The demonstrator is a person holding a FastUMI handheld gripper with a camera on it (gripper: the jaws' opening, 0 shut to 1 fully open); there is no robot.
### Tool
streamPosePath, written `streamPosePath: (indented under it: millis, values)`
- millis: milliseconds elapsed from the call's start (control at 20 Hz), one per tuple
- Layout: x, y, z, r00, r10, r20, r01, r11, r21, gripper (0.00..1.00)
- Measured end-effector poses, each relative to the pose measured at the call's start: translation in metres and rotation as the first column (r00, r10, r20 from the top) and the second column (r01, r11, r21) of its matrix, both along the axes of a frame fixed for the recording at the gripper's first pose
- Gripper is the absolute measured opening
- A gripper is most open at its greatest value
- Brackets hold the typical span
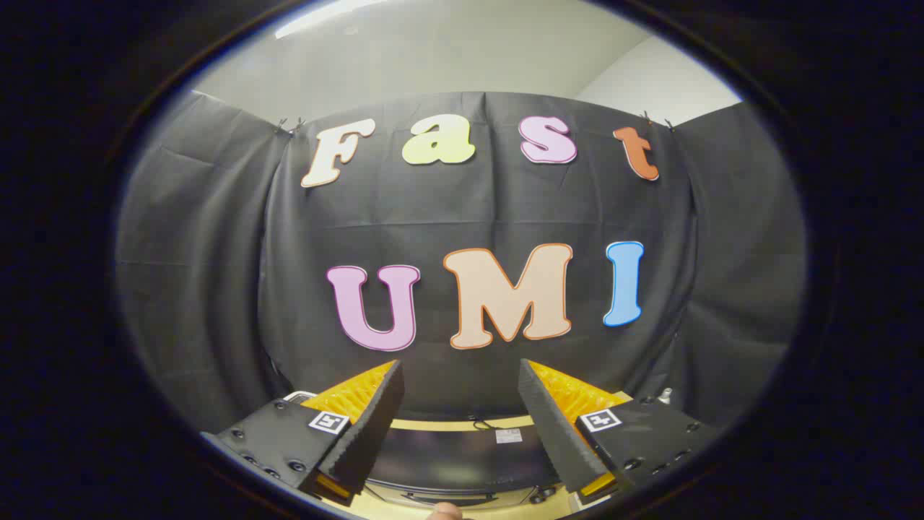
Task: Open the toaster oven, put the food inside, and close the toaster oven door.
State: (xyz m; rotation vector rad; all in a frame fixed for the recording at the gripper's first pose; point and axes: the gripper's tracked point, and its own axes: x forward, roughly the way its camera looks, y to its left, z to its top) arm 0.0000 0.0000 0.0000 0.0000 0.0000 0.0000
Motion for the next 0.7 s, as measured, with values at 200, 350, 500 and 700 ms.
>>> streamPosePath:
  millis: [200,350,500,700]
  values:
    - [-0.003,0.000,-0.006,1.000,-0.012,-0.006,0.013,1.000,0.010,1.00]
    - [-0.003,-0.001,-0.009,1.000,-0.021,-0.002,0.021,1.000,0.009,1.00]
    - [-0.004,-0.003,-0.016,0.999,-0.037,-0.010,0.037,0.999,0.008,1.00]
    - [-0.007,0.001,-0.020,1.000,-0.029,-0.007,0.029,1.000,0.006,1.00]
